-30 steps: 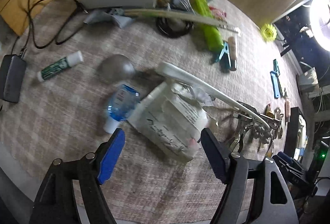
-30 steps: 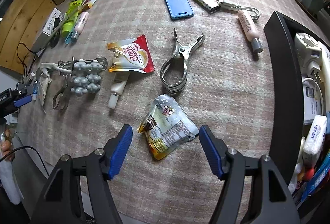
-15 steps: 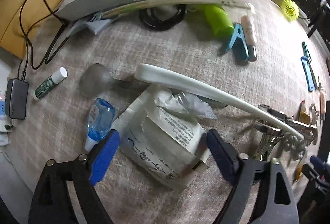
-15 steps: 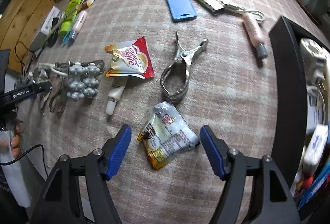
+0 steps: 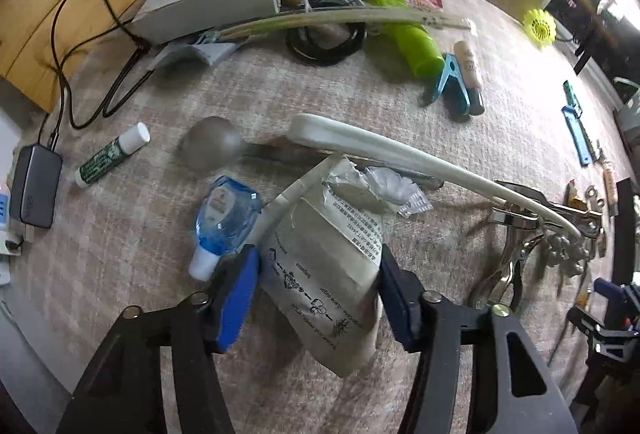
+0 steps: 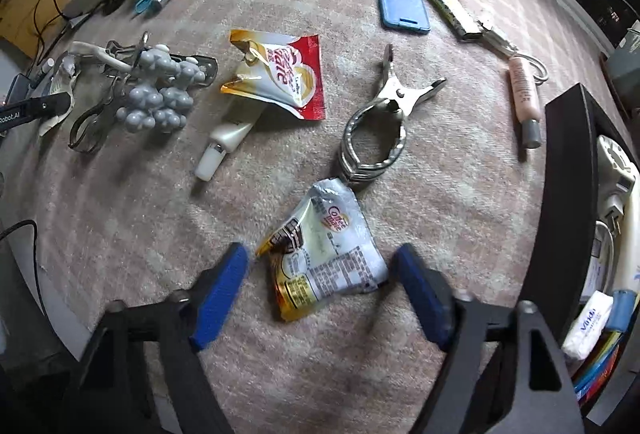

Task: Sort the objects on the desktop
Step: 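Grasp the white tissue packet with the left tool while right tool grasps the snack sachet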

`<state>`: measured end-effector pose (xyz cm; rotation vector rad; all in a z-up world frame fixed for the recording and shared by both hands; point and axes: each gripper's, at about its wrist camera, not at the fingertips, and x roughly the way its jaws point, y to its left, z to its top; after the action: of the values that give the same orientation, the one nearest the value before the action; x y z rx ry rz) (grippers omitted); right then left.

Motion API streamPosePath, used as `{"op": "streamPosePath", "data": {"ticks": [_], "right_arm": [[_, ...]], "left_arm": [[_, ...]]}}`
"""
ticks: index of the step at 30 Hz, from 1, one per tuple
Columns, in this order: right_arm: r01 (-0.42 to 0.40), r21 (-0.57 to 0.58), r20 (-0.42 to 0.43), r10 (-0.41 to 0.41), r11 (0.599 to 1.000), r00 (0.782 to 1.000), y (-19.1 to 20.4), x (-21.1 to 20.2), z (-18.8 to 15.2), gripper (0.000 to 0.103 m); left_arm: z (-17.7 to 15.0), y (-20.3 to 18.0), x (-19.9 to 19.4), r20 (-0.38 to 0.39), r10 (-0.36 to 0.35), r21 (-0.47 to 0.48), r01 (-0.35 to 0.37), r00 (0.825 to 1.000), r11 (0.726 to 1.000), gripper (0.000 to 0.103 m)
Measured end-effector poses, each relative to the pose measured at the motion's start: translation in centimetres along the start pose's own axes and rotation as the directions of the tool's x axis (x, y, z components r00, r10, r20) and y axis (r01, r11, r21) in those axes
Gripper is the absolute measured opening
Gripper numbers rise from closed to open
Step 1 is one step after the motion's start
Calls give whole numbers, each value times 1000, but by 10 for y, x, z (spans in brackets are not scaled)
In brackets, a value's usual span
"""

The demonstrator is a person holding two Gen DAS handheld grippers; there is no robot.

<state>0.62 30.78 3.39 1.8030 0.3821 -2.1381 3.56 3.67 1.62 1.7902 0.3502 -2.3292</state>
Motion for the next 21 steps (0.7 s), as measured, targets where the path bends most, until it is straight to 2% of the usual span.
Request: {"op": "streamPosePath", "data": {"ticks": [1,3,4,7,10,14,19,21], "right_arm": [[-2,8,3,2,1000,1000,-3,-2,1,45],[-17,25,6,17,1000,1000,-11,-2,2,44],[-13,33,12,12,999,1000,-14,-3,2,40],[-38,65,24,36,997,999,-23,-6,1,38],[-61,94,40,58,994,998,-32,-9,-1,37],[-79,125,62,71,989,996,-47,-19,-4,37],[-89,153,93,76,984,993,-67,-34,-5,37],[-88,167,106,71,982,992,-47,-45,-21,37]], "left_arm": [[0,3,-2,-1,-12,-12,12,1000,1000,50],[-1,7,-4,-2,-31,-26,31,1000,999,47],[0,8,-5,-3,-36,-29,36,999,999,44],[0,10,-12,7,-55,-43,55,998,998,36],[-1,10,-19,17,-48,-36,49,999,998,32],[-3,19,-24,22,-50,-72,52,999,996,30],[-18,70,-32,36,-65,-137,69,997,988,21],[-15,71,-38,50,-58,-144,64,997,988,19]]}}
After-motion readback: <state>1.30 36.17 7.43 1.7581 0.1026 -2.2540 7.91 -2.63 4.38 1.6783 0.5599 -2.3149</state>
